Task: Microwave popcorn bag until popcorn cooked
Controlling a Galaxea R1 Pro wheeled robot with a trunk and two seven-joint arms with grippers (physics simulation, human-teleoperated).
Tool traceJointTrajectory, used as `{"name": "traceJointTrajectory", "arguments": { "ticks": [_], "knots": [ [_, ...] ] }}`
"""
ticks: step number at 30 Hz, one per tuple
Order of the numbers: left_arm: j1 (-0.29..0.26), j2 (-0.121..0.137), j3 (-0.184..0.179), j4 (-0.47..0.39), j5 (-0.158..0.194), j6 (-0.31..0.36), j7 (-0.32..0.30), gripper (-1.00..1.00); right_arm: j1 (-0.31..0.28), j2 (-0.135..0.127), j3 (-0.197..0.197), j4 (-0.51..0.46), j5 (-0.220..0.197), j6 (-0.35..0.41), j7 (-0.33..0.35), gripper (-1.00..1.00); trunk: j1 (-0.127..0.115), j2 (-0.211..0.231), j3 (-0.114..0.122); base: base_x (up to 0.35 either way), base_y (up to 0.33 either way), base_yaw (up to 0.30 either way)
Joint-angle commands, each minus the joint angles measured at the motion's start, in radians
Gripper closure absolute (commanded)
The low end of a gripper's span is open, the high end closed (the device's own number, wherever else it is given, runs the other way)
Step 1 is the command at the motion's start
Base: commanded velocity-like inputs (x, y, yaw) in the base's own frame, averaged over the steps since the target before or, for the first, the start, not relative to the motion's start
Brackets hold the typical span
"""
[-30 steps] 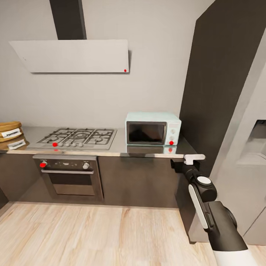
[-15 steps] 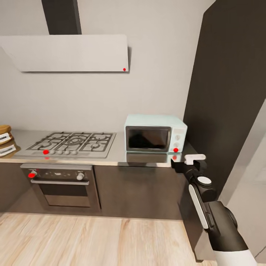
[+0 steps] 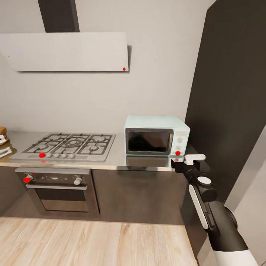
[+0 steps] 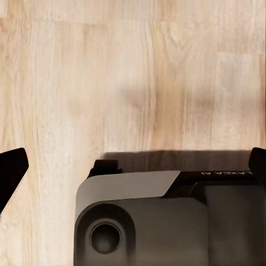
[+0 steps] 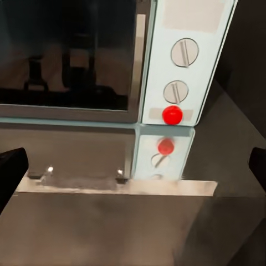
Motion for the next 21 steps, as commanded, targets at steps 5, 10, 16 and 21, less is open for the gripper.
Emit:
{"name": "traceJointTrajectory", "arguments": {
  "ticks": [5,10,16,21],
  "knots": [
    [-0.001,0.0,0.001,0.001,0.001,-0.004,0.001,-1.0,-0.001,-0.001,0.003,-0.001,0.0,0.006,-0.006,-1.0,0.001,-0.001,-0.001,0.34,0.0,0.0],
    [-0.001,-0.001,-0.001,0.001,0.0,-0.004,0.002,-1.0,-0.001,-0.002,0.003,0.0,0.0,0.006,-0.006,-1.0,0.001,-0.001,-0.001,0.339,0.0,0.0],
    [-0.001,0.0,-0.002,0.0,0.0,-0.004,0.001,-1.0,-0.001,-0.002,0.003,0.0,0.0,0.005,-0.006,-1.0,0.001,-0.001,-0.001,0.068,0.0,0.0],
    [-0.001,0.0,-0.002,0.001,0.001,-0.004,0.001,-1.0,-0.001,-0.002,0.003,0.001,0.001,0.005,-0.006,-1.0,0.001,-0.001,-0.001,0.285,0.0,0.0]
  ]
}}
